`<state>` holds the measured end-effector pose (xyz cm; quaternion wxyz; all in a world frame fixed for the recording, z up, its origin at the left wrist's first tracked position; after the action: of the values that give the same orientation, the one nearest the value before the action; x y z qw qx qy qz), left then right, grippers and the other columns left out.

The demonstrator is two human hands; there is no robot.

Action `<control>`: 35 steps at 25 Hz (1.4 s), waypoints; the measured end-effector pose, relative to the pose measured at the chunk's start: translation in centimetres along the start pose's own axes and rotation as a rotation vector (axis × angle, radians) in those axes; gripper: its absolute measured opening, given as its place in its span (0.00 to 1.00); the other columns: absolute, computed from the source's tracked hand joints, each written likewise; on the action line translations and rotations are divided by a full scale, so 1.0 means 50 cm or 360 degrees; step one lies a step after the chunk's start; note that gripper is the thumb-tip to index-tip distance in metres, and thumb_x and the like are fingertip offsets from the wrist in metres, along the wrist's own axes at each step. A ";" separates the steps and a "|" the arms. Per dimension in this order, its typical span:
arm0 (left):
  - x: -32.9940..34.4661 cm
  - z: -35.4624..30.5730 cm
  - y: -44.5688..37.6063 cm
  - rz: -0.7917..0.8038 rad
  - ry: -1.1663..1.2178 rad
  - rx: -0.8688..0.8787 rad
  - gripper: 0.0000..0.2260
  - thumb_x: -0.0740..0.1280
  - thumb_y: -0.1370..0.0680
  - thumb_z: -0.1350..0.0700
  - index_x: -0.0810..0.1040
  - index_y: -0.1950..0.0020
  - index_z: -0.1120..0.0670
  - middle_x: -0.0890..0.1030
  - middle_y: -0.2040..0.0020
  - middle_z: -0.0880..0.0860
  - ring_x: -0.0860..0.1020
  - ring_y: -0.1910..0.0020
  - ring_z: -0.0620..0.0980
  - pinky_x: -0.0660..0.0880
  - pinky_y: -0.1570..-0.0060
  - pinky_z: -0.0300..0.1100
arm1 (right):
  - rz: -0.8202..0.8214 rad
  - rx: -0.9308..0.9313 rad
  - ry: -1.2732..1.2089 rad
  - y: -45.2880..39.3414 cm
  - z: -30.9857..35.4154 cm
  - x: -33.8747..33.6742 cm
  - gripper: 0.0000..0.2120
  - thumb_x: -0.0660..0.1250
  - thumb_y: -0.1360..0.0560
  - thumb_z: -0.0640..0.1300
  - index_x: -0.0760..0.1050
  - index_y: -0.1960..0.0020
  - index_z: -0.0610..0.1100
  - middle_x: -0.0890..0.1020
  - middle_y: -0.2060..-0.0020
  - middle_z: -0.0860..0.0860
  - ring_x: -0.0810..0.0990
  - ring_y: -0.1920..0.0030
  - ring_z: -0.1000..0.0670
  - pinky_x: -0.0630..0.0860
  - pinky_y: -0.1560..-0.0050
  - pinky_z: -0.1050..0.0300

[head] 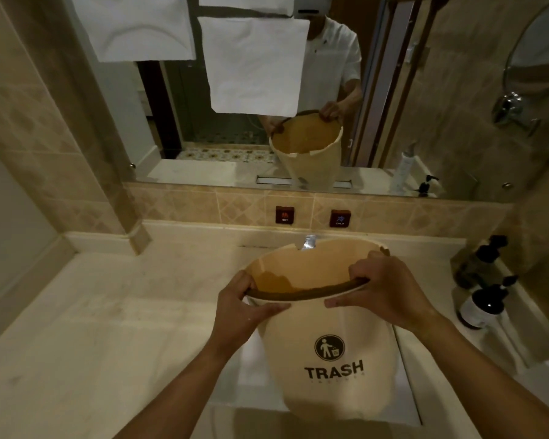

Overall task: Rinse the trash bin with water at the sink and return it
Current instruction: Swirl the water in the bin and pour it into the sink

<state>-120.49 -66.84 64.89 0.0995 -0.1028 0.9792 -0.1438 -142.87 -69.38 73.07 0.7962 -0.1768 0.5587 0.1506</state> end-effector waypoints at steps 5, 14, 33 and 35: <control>0.077 0.034 0.007 0.0101 0.0096 -0.0089 0.18 0.79 0.42 0.46 0.75 0.59 0.47 0.79 0.60 0.41 0.76 0.59 0.41 0.72 0.61 0.32 | -0.0011 0.0132 0.0071 0.023 -0.040 -0.014 0.22 0.70 0.42 0.72 0.66 0.72 0.56 0.72 0.66 0.58 0.69 0.64 0.60 0.65 0.64 0.64; 0.122 0.141 0.048 0.0378 0.0027 -0.0384 0.16 0.77 0.32 0.48 0.77 0.49 0.50 0.80 0.55 0.45 0.79 0.55 0.44 0.77 0.53 0.39 | -0.0077 -0.0273 0.0587 -0.017 0.048 -0.019 0.26 0.60 0.39 0.75 0.79 0.66 0.54 0.78 0.70 0.58 0.70 0.65 0.56 0.61 0.55 0.57; 0.086 0.028 -0.037 0.0294 -0.0266 -0.0216 0.17 0.81 0.35 0.55 0.74 0.60 0.43 0.78 0.60 0.42 0.77 0.61 0.33 0.71 0.62 0.26 | 0.0064 0.0207 0.0152 -0.014 -0.068 -0.022 0.22 0.72 0.43 0.70 0.70 0.72 0.53 0.75 0.72 0.58 0.71 0.65 0.61 0.66 0.66 0.64; 0.113 0.016 -0.030 0.0351 -0.0325 -0.0171 0.17 0.81 0.37 0.48 0.76 0.55 0.40 0.79 0.56 0.40 0.77 0.55 0.33 0.72 0.58 0.27 | 0.0036 0.0274 0.0152 0.007 -0.101 -0.024 0.24 0.72 0.46 0.72 0.70 0.73 0.52 0.74 0.71 0.57 0.70 0.65 0.59 0.64 0.67 0.62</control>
<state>-125.45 -69.74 63.67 0.2081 -0.0139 0.9756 -0.0681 -147.64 -71.40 72.56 0.7792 -0.1086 0.6087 0.1024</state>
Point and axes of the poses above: each hand's wrist, its own y-axis away from the middle knuckle, its own x-axis out of the palm, z = x × y, the point moved 10 cm from there along -y, towards the middle knuckle
